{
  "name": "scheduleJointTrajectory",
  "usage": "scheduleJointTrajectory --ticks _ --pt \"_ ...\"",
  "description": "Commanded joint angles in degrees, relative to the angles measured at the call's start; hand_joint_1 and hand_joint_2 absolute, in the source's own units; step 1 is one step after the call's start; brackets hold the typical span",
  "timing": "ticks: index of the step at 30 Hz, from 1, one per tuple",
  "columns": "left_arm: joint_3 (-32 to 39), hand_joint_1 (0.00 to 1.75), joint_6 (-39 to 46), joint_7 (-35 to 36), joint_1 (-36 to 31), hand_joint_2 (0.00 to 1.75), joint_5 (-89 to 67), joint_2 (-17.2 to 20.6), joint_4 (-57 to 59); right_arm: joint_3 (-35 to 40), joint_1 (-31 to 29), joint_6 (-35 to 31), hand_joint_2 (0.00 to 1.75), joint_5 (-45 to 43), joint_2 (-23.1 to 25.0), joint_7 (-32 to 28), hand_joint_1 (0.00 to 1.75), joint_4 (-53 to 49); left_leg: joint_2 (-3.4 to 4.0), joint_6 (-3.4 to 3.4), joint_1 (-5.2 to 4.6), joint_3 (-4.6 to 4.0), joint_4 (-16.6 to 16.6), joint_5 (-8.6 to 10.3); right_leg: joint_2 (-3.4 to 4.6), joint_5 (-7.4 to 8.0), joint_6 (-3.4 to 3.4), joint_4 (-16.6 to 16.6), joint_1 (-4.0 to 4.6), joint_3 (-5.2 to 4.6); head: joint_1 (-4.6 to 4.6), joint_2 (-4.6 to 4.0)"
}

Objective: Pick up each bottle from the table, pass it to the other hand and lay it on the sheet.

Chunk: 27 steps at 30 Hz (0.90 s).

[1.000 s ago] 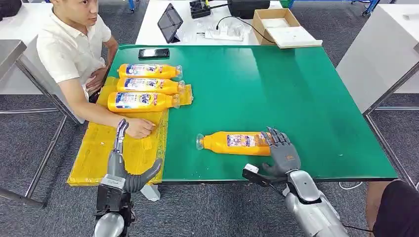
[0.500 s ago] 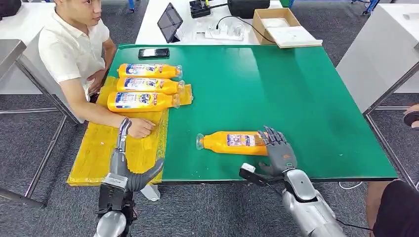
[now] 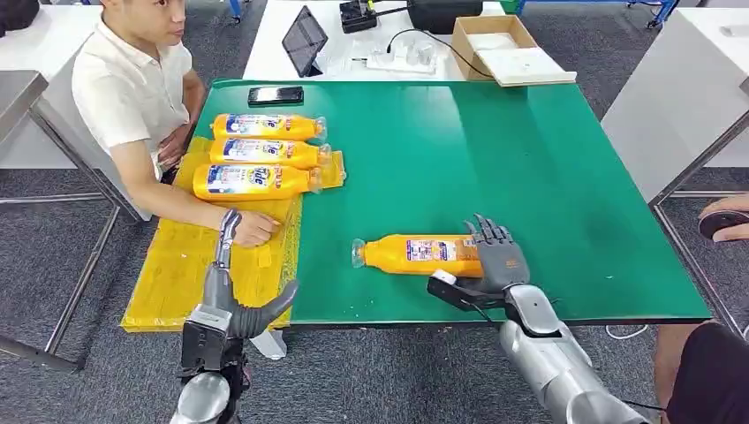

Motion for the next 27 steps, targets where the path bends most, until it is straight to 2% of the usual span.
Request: scheduleJointTrajectory --ticks 1,8,12,13,14,15,17,27 --pt "-1.7 0.00 -0.4 -0.1 -3.3 1.75 0.7 1.4 5.6 -0.9 -4.2 2.2 1.75 -0.1 3.8 -0.3 0.00 12.8 0.04 -0.14 0.06 0.13 -0.1 0.02 -0.05 0.02 -0.15 -0.1 0.07 0.13 0.00 0.00" --pt "-2.1 0.00 -0.9 0.0 -4.4 1.75 2.2 1.5 6.9 -1.6 -6.1 3.8 1.75 -1.3 4.5 -1.8 0.00 15.1 0.10 -0.08 0.05 0.15 -0.1 0.01 0.03 0.01 -0.09 -0.1 0.07 0.11 0.00 0.00" --pt "-2.6 0.00 -0.9 -0.7 -5.0 1.75 3.2 1.8 7.8 -4.7 -5.3 7.7 1.75 -7.2 5.4 -9.2 0.02 14.9 0.07 -0.13 0.08 0.18 -0.1 0.05 -0.04 0.03 -0.15 -0.1 0.10 0.14 0.00 0.00" --pt "-2.8 0.00 -0.9 -1.0 -5.2 1.75 3.4 1.8 8.2 -6.2 -4.9 9.1 1.75 -9.9 5.7 -11.7 0.14 14.9 0.06 -0.09 0.07 0.18 -0.1 0.02 -0.02 0.00 -0.11 -0.1 0.08 0.15 0.00 0.00" --pt "-2.9 0.00 -0.9 -1.3 -5.5 1.75 3.7 1.8 8.7 -6.5 -4.5 10.4 1.75 -11.2 5.6 -13.6 1.75 14.9 0.00 -0.13 0.09 0.20 -0.1 0.04 -0.10 0.00 -0.15 -0.1 0.11 0.20 0.02 0.00" --pt "-3.3 0.00 -1.2 -1.0 -5.5 1.75 3.9 2.0 9.5 -7.7 -3.6 12.2 1.75 -13.3 5.7 -14.6 1.75 15.1 0.03 -0.11 0.08 0.23 -0.1 0.02 -0.06 0.00 -0.13 -0.1 0.10 0.21 0.02 0.00" --pt "-3.4 0.00 -0.8 -1.3 -5.4 1.75 4.1 2.1 10.5 -7.6 -2.2 11.0 1.75 -14.1 5.9 -15.6 1.75 15.4 -0.04 -0.14 0.10 0.29 -0.2 0.03 -0.14 -0.02 -0.16 -0.2 0.11 0.29 0.00 0.00" --pt "-3.5 0.00 -0.8 -1.4 -5.6 1.75 4.3 2.4 10.3 -7.7 -2.1 12.0 1.75 -15.3 5.5 -15.0 1.75 16.0 -0.02 -0.14 0.13 0.27 -0.1 0.00 -0.08 -0.02 -0.14 -0.1 0.17 0.23 0.02 0.00"
